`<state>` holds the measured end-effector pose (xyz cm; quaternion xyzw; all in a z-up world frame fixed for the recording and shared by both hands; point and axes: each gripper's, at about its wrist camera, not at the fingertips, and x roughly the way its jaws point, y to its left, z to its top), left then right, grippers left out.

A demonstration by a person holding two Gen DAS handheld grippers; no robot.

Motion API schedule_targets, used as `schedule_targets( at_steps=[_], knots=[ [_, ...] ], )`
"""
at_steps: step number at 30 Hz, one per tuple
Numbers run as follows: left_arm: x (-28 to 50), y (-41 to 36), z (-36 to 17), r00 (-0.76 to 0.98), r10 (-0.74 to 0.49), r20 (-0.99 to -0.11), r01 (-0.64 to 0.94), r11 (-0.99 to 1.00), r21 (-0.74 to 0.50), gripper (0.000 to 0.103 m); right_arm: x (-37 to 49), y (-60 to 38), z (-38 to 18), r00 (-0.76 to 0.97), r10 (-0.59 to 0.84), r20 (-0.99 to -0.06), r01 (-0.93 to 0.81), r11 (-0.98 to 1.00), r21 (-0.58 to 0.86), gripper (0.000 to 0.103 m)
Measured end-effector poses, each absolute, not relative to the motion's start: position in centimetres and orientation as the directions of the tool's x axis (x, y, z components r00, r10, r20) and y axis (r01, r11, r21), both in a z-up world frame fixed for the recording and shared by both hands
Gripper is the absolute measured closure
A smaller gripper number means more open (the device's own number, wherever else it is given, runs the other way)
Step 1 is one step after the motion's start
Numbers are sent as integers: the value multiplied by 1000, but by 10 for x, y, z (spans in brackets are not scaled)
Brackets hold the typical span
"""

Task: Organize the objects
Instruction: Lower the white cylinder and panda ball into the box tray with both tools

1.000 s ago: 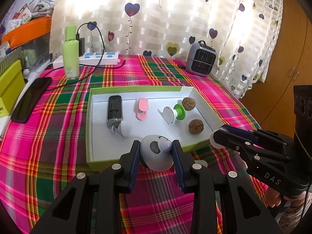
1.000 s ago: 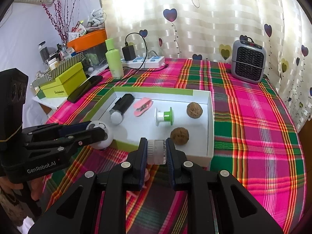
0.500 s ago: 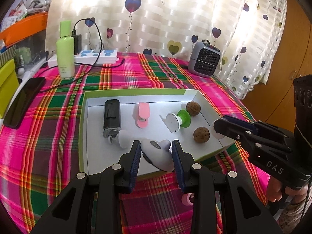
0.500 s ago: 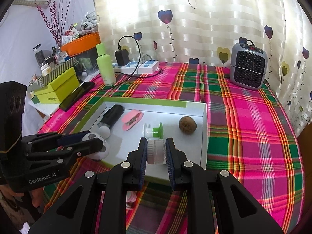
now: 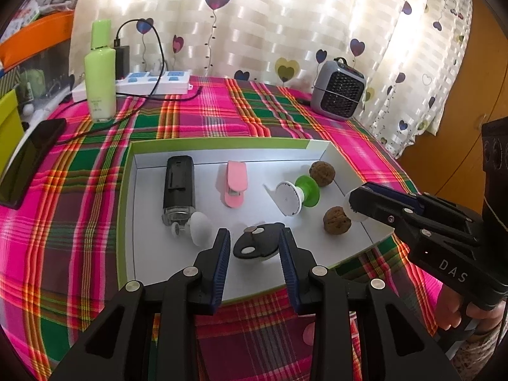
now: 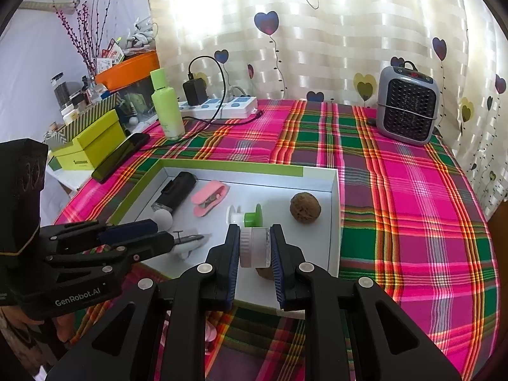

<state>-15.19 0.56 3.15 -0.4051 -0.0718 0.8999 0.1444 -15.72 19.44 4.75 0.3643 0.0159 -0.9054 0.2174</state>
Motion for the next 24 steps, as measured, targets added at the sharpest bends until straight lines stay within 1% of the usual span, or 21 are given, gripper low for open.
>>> schedule_targets(
  at_steps=[18,24],
  knots=[
    [-161,10,24,-602,316,-733,-198,-949,-246,73,-167,182,37,-600,-400,-693,442,-887,129,83],
    [-164,11,24,-608,298,-736,-195,-955,-226,73,-171,176,29,-562,-406,-721,462,-877,133,83]
  ],
)
